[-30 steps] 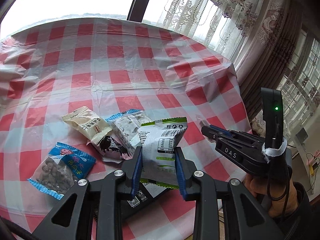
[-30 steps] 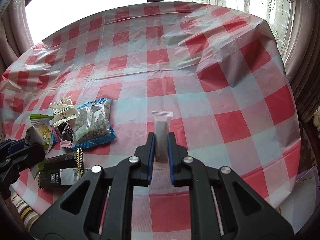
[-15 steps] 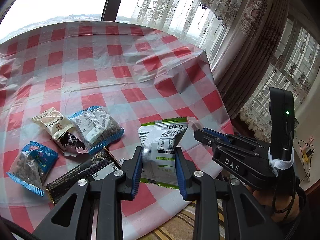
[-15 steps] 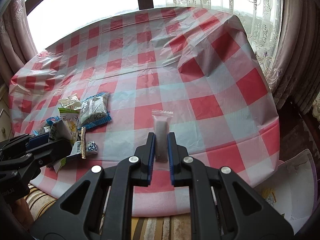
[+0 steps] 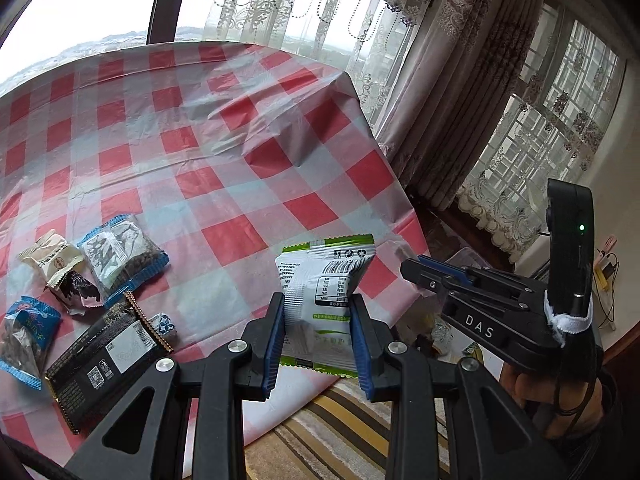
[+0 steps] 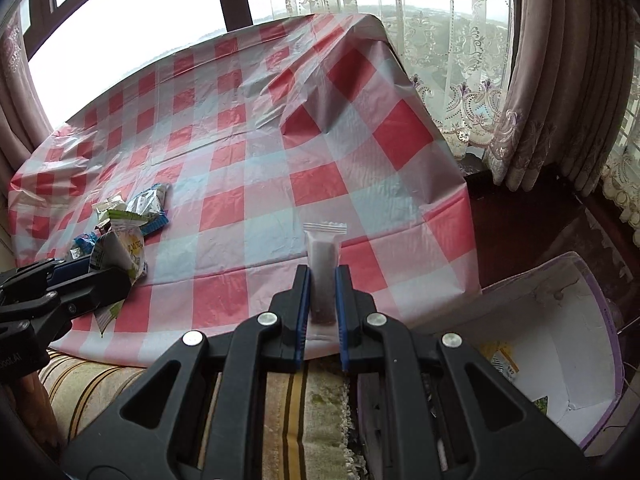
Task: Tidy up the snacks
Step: 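Lift both snacks and carry them to the white box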
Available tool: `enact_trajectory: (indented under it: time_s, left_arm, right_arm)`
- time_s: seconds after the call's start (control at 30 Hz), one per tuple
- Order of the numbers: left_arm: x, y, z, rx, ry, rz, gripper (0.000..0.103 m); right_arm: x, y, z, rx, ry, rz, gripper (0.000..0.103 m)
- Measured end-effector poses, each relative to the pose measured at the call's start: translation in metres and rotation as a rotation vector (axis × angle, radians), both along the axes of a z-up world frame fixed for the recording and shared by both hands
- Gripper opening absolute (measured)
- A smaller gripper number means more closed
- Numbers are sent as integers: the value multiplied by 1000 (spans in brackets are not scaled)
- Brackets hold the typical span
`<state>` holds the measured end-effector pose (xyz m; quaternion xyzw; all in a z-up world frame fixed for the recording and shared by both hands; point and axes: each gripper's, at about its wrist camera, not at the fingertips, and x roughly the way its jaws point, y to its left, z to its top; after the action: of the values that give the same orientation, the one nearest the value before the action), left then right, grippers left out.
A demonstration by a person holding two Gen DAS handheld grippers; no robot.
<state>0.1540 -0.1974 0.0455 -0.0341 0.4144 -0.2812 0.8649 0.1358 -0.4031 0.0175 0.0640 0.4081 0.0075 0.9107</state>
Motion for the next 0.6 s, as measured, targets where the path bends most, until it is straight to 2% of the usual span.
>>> enact_trajectory:
  time_s: [0.3,0.6]
  left_arm:
    - [-11,-52,-3,30,19,-121,32]
    - [-38,-115,-4,94,27,-310,32]
  right_arm:
    - [-26,-68,-10,-4,32,-127,15]
    - [-64,-130,-18,-18,56,-258,15]
